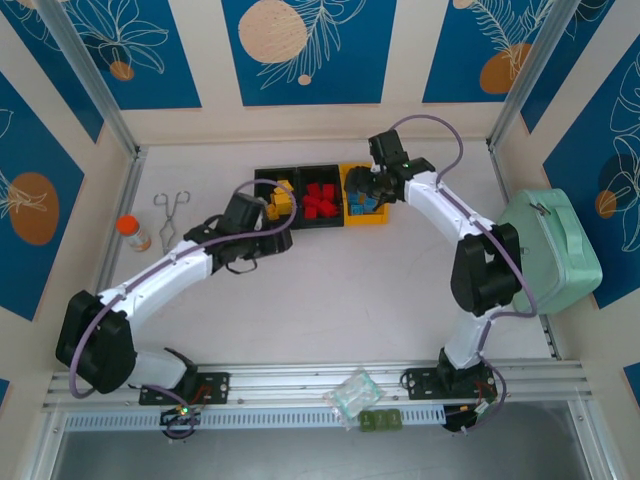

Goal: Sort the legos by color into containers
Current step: Reset both arms

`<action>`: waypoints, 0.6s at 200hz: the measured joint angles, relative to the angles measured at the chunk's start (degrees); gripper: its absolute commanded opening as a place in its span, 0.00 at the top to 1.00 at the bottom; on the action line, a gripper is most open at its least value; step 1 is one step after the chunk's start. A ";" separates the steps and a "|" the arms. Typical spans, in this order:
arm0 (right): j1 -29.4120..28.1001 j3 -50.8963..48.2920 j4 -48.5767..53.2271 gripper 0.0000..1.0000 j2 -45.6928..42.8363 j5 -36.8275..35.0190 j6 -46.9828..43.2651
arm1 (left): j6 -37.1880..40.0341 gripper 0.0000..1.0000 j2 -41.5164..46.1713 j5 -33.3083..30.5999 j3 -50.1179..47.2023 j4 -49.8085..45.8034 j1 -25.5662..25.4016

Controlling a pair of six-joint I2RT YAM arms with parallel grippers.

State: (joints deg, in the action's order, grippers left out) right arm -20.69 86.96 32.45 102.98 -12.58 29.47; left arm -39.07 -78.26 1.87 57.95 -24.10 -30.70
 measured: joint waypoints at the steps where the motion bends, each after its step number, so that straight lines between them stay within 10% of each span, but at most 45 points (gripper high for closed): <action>1: -0.02 -0.33 -0.13 0.19 -0.24 0.09 -0.09 | 0.02 0.28 0.00 -0.04 0.11 -0.02 0.07; 33: -0.02 -8.17 -2.75 0.01 -5.73 0.11 -0.63 | 5.64 0.00 0.96 -4.39 3.13 -0.46 3.34; 120: -0.11 -30.34 -10.82 0.01 -24.37 -16.96 -2.36 | 23.26 0.01 15.15 -22.64 -15.06 15.08 12.50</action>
State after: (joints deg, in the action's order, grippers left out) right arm -20.80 56.62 21.63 78.61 -29.54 27.11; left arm -15.81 -63.11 -20.78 42.89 -9.02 -18.20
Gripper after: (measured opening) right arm 0.992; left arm 0.991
